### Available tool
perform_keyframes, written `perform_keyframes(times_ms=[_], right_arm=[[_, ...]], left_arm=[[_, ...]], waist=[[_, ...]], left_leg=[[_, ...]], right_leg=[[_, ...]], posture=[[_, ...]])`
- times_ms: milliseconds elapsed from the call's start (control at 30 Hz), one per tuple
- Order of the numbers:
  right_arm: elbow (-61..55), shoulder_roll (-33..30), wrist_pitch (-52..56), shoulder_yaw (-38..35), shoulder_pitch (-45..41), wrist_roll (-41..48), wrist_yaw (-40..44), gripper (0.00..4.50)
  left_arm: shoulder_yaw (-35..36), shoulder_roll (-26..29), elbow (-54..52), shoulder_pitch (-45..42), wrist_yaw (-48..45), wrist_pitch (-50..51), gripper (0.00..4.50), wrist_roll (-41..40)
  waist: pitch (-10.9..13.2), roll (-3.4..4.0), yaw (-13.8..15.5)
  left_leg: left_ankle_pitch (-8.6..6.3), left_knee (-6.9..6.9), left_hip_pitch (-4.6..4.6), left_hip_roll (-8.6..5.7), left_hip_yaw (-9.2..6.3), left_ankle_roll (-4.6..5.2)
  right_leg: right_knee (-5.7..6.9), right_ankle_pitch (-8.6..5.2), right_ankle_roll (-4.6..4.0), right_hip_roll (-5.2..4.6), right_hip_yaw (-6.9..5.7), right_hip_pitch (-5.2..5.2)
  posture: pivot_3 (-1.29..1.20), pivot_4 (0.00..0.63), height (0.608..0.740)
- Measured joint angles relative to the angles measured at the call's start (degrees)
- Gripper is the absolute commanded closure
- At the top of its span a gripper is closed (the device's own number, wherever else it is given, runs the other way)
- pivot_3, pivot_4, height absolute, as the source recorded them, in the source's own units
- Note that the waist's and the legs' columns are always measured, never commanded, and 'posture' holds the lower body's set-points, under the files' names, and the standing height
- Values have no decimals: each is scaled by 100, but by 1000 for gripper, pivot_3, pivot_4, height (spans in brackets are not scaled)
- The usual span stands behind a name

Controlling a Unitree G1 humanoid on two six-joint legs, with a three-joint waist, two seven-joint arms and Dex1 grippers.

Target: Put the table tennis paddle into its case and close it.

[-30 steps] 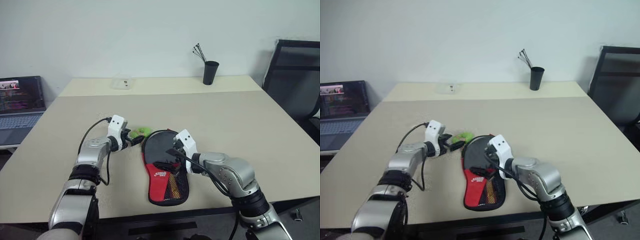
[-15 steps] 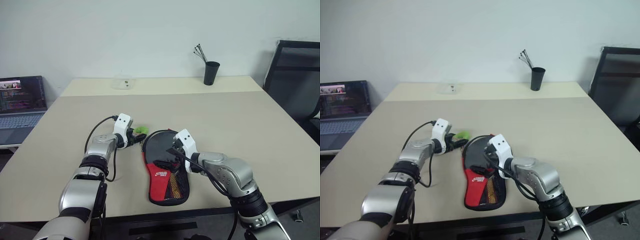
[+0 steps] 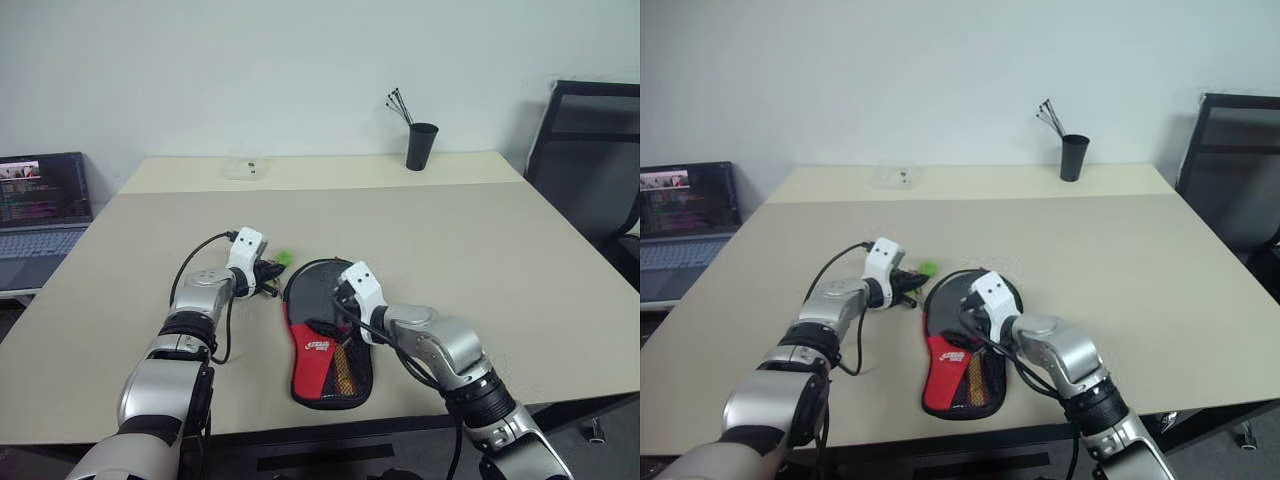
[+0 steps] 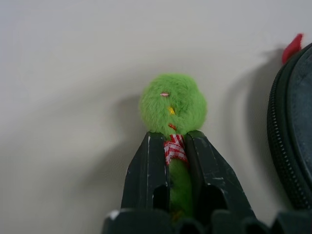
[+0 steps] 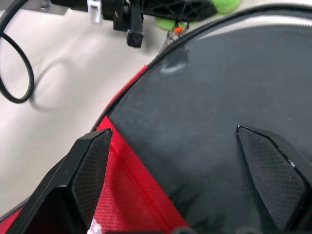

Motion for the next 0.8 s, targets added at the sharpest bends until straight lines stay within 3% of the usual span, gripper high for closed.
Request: perform_keyframes(times_ms=[367,800], right_arm=[[-130,-119,-250,326,137,-449,39,0],[-342,-4,-220,344,331,-587,30,0]], left_arm=[[-929,-302,653,-885,108,-976,4338,1120],[-1755,-1153,1570,-1828,1407,-1736,4339,2455]], waist=[[-4,-7,7],[-5,-9,11]], left_leg=[[0,0,-1,-1,2,0],[0,0,-4,-4,1,0]], right_leg=[[-2,0,1,1,0,0],[-5,0,1,0,0,-1]], posture=[[0,150,740],[0,150,740]])
